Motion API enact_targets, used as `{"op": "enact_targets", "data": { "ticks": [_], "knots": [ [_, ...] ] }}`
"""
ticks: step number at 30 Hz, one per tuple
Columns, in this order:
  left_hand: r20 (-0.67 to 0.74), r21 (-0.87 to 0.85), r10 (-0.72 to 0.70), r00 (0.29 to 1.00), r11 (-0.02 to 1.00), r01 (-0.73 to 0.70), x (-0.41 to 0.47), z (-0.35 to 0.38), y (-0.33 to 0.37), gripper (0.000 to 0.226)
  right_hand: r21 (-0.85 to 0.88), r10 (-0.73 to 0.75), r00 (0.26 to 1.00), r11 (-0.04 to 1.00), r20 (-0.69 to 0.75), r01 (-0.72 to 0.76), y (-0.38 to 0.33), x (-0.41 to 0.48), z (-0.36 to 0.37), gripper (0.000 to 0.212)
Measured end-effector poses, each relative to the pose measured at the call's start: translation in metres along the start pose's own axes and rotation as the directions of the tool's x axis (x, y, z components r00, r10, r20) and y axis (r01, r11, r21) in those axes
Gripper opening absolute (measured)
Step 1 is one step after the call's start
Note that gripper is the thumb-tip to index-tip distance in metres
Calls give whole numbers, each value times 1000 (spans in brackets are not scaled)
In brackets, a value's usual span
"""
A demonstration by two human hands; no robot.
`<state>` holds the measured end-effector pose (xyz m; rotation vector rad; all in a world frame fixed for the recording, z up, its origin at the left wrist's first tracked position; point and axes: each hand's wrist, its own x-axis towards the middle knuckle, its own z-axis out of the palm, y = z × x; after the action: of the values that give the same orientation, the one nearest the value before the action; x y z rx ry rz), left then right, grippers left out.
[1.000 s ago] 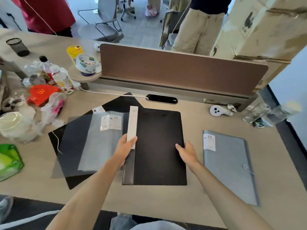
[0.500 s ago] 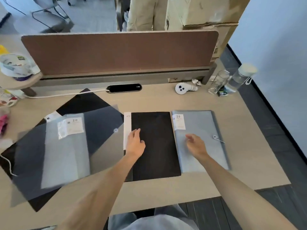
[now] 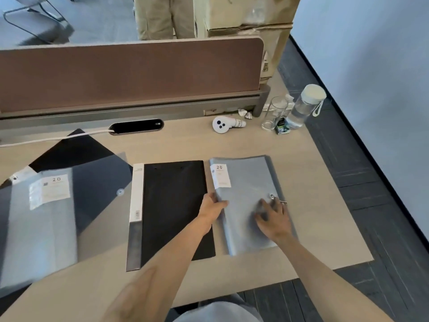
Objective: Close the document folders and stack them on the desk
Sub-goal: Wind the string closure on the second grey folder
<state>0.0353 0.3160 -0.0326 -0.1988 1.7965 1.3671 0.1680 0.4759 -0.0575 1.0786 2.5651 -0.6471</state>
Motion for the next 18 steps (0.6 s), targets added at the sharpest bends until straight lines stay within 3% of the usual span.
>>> {"op": "enact_targets", "data": {
  "ticks": [3,6,11,14,18],
  "knots": [
    [-37,10,38,999,999,-38,-4,-6,4,33,101,-33,999,994,-11,34,-6,4,-13,41],
    [-31,-103,69,997,992,-72,-16,-34,11,33,241,-15,989,969,-150,51,-16,10,-22,43],
    [2,-208,141,990,968,-138,-45,-116,18,29,635,5,997,771,74,-51,-78,6,-27,69],
    [-77,-201,143,987,967,-156,-57,-165,10,25,658,-35,992,751,118,-52,-119,1,-10,65],
    [-235,-9,154,960,987,-161,-64,-216,-18,27,635,-67,994,772,90,-5,-168,-12,30,56]
  ]
}}
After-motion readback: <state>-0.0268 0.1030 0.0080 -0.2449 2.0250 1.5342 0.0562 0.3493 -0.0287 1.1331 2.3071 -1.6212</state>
